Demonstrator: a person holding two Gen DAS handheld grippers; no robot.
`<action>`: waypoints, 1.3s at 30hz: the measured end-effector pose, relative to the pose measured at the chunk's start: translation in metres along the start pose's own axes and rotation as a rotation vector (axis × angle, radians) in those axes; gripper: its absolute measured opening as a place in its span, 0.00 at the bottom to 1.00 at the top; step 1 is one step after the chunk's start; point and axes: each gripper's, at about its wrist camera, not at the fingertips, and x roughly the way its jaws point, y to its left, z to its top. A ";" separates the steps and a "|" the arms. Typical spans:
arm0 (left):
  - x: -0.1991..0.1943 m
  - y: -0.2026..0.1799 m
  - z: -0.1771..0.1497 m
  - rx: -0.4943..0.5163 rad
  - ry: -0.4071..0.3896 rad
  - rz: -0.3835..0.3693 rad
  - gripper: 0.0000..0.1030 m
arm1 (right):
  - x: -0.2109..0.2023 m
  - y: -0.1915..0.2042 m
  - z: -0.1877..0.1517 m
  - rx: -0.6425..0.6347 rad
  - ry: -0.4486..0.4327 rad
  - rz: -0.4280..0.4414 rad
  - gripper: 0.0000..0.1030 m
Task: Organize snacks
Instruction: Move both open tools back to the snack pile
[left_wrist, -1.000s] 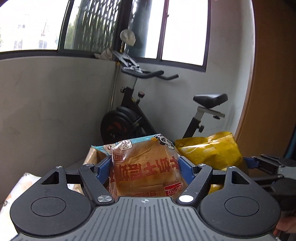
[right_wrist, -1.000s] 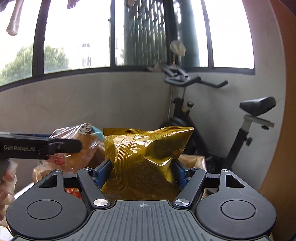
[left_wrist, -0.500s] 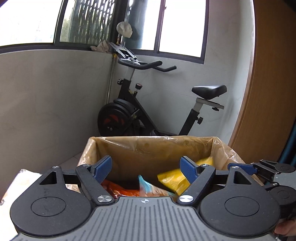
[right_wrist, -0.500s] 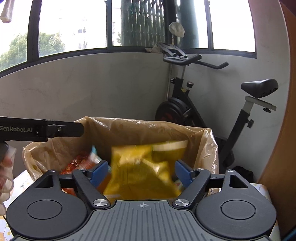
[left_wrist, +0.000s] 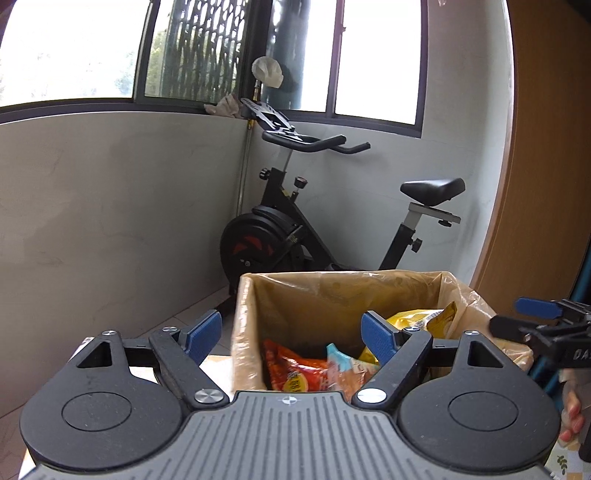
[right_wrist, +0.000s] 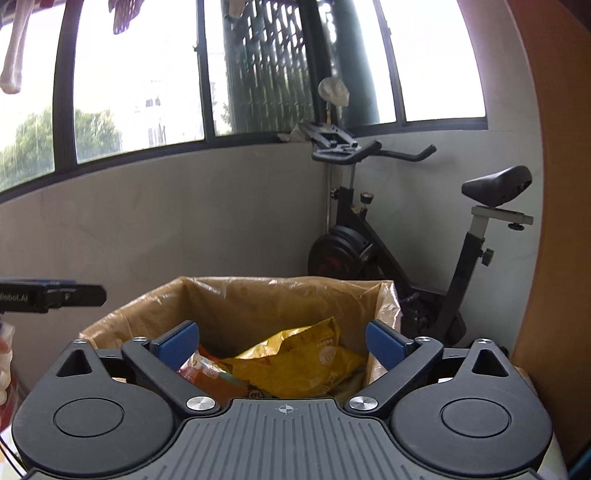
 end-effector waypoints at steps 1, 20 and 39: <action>-0.004 0.003 -0.001 -0.002 -0.003 0.006 0.82 | -0.004 -0.001 -0.001 0.008 -0.018 -0.006 1.00; -0.047 0.060 -0.077 -0.159 0.098 0.174 0.82 | -0.052 -0.011 -0.063 0.080 -0.065 -0.086 1.00; -0.034 0.043 -0.144 -0.162 0.264 0.137 0.81 | -0.026 0.001 -0.158 0.005 0.200 -0.080 1.00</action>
